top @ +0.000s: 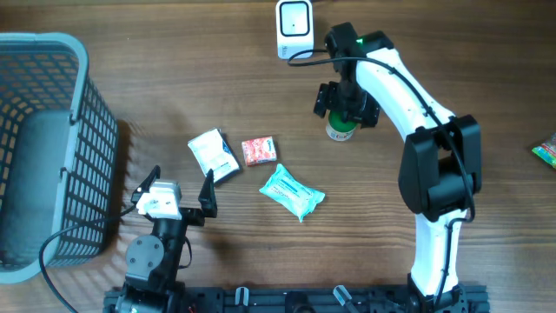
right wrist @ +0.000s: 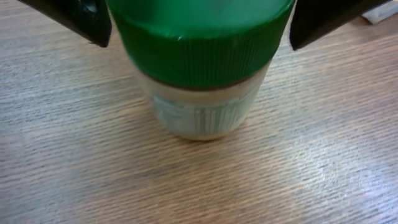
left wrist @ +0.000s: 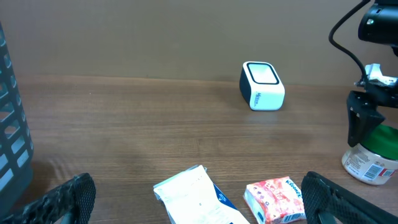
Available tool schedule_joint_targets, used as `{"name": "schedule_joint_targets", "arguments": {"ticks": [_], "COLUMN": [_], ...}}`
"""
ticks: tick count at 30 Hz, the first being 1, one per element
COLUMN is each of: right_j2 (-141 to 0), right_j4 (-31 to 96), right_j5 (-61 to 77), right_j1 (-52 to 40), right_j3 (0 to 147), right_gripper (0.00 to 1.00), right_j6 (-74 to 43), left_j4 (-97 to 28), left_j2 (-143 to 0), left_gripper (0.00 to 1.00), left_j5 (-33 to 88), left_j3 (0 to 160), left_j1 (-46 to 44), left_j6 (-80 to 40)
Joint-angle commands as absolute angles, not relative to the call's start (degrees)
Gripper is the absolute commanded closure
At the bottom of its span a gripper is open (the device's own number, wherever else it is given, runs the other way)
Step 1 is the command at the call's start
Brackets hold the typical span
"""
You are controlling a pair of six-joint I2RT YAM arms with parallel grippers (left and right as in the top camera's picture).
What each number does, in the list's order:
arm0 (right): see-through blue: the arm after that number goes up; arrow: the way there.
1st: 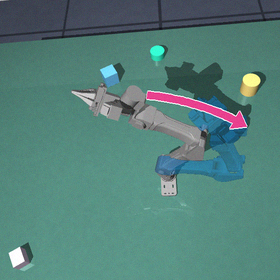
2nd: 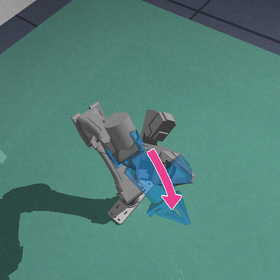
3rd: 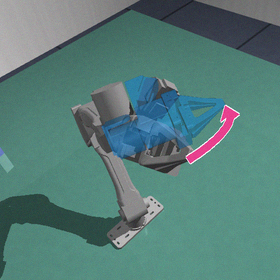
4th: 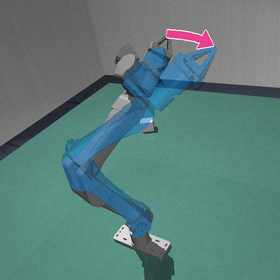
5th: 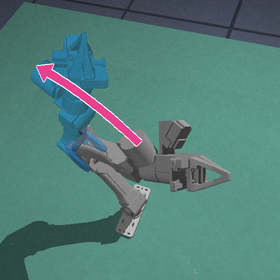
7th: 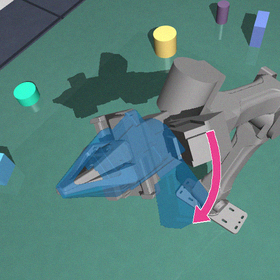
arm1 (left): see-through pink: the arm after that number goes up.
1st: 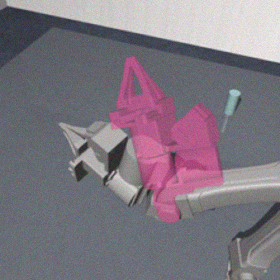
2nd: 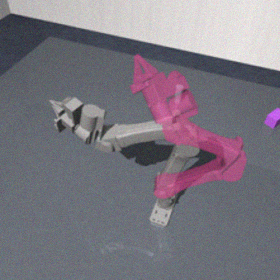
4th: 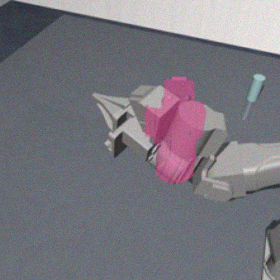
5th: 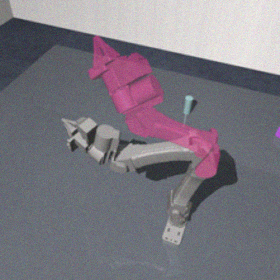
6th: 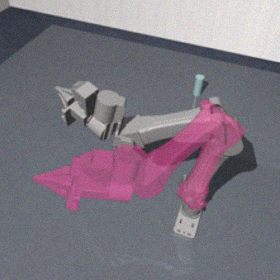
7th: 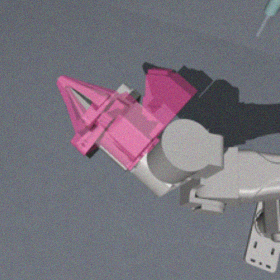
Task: Scan the item barcode
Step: 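Lift the Knorr container with the right gripper and rotate it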
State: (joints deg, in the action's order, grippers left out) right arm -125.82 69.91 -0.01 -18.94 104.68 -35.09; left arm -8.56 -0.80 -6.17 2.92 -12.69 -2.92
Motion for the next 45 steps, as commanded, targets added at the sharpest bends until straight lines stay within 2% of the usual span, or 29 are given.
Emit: {"name": "schedule_joint_targets", "arguments": {"ticks": [1, 9, 15, 18, 26, 29, 32, 40, 41, 45], "right_j2": [-128.7, -133.2, -133.2, -133.2, -132.1, -129.3, -125.7, -108.7, -106.5, -101.5], "right_j4": [69.3, 68.4, 68.7, 69.3, 84.6, 90.1, 92.3, 92.2, 92.2, 92.2], "right_j5": [1.2, 4.6, 4.6, 7.7, 15.7, 18.3, 19.7, 23.1, 23.0, 24.5], "right_j1": [-18.7, -18.7, -18.7, -18.5, -16.8, -16.8, -16.8, -16.8, -16.8, -16.8], "right_j3": [104.3, 104.3, 104.3, 104.7, 113.9, 113.9, 113.9, 113.9, 113.9, 113.2], "right_gripper": [0.15, 0.21, 0.36, 0.39, 0.40, 0.44, 0.44, 0.42, 0.38, 0.36], "right_j6": [-36.4, -36.2, -36.6, -33.4, -20.6, -15.7, -12.1, -12.6, -13.9, -15.9], "left_j4": [-8.3, -8.3, -8.3, -8.3, -8.3, -8.3, -8.3, -8.3, -8.3, -8.3], "left_j2": [-0.4, -0.4, -0.4, -0.4, -0.4, -0.4, -0.4, -0.4, -0.4, -0.4], "left_gripper": [0.00, 0.00, 0.00, 0.00, 0.00, 0.00, 0.00, 0.00, 0.00, 0.00], "left_j5": [-6.5, -6.5, -6.5, -6.5, -6.5, -6.5, -6.5, -6.5, -6.5, -6.5], "left_j3": [2.5, 2.5, 2.5, 2.5, 2.5, 2.5, 2.5, 2.5, 2.5, 2.5], "left_j1": [-12.8, -12.8, -12.8, -12.8, -12.8, -12.8, -12.8, -12.8, -12.8, -12.8], "left_j6": [-3.5, -3.5, -3.5, -3.5, -3.5, -3.5, -3.5, -3.5, -3.5, -3.5]}}
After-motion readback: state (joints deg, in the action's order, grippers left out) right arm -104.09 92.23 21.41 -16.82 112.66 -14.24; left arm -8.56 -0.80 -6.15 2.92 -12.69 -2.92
